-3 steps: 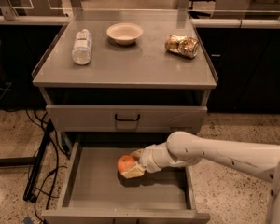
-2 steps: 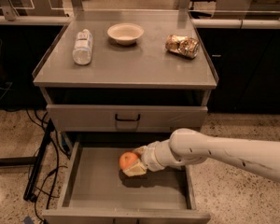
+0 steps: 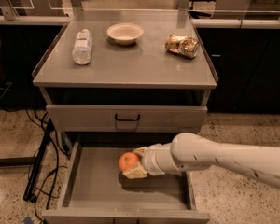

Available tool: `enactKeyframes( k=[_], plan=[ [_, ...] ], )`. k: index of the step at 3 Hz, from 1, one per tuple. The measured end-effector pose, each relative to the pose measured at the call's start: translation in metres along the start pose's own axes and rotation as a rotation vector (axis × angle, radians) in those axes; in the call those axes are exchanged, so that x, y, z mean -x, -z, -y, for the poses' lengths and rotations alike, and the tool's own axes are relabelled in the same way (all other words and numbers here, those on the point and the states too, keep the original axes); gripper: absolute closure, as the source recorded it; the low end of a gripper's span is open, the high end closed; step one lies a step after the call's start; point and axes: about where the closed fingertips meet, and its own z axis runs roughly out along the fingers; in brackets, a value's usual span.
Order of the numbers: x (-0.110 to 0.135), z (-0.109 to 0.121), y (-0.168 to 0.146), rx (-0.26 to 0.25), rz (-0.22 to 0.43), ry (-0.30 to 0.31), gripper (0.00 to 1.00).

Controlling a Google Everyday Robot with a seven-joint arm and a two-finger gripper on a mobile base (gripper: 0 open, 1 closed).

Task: Pick orange from middle drawer and place on counter

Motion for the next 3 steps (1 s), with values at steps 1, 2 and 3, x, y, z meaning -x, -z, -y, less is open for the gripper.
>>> enactKeyframes(
  k=[1,2,3],
  plan=[
    [0.043,-0.045,0.078,-0.193,0.030,0.138,1.00],
    [0.110,-0.079,0.129,-0.300,0.070,0.316,1.00],
    [0.110,-0.079,0.129,-0.300,0.069,0.316,1.00]
  ],
)
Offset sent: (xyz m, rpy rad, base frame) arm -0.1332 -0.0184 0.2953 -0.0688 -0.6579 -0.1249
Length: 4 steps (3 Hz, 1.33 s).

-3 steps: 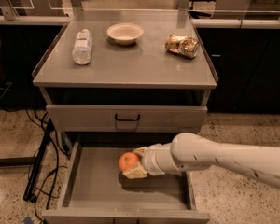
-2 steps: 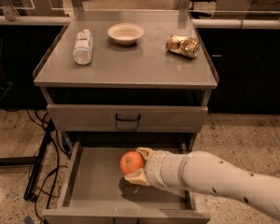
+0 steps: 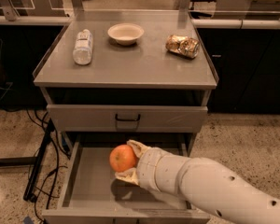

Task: Pick orange from middle drawer and place on counter

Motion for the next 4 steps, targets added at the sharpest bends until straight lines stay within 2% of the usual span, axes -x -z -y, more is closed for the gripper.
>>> enactKeyframes(
  k=[1,2,3,4],
  plan=[
    [0.013,0.022,-0.001,-0.025,0.010,0.027,1.00],
    [0.036,0.066,0.000,-0.086,0.000,0.079,1.00],
    [0.050,0.112,0.004,-0.135,-0.039,0.132,1.00],
    [0.051,0.121,0.003,-0.145,-0.035,0.129,1.00]
  ],
)
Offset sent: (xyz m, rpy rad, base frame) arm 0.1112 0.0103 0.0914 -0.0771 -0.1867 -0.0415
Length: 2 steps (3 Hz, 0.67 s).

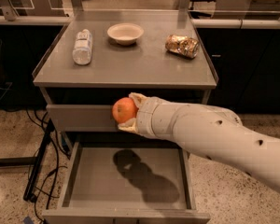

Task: Pick orange from middle drawer and place on counter

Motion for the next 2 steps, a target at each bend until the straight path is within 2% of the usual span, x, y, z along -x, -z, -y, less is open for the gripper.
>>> enactKeyframes(
  k=[1,2],
  plan=[
    [0.000,0.049,-0.011,-0.064,0.020,-0.024,1.00],
    [0.007,0.122,-0.031,-0.158,0.056,-0.081,1.00]
  ],
)
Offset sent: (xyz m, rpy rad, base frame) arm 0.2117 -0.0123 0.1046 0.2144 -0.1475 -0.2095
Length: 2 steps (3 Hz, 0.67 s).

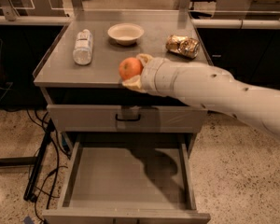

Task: Pick orange from middle drawer and place on counter

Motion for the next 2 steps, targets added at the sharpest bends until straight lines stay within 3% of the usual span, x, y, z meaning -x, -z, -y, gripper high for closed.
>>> enactKeyframes(
  k=[1,2],
  plan=[
    [0.0193,0.0656,-0.0275,-0.078,0.040,-0.067,1.00],
    [0.0194,0.0656,-0.0275,-0.078,0.040,-0.067,1.00]
  ],
)
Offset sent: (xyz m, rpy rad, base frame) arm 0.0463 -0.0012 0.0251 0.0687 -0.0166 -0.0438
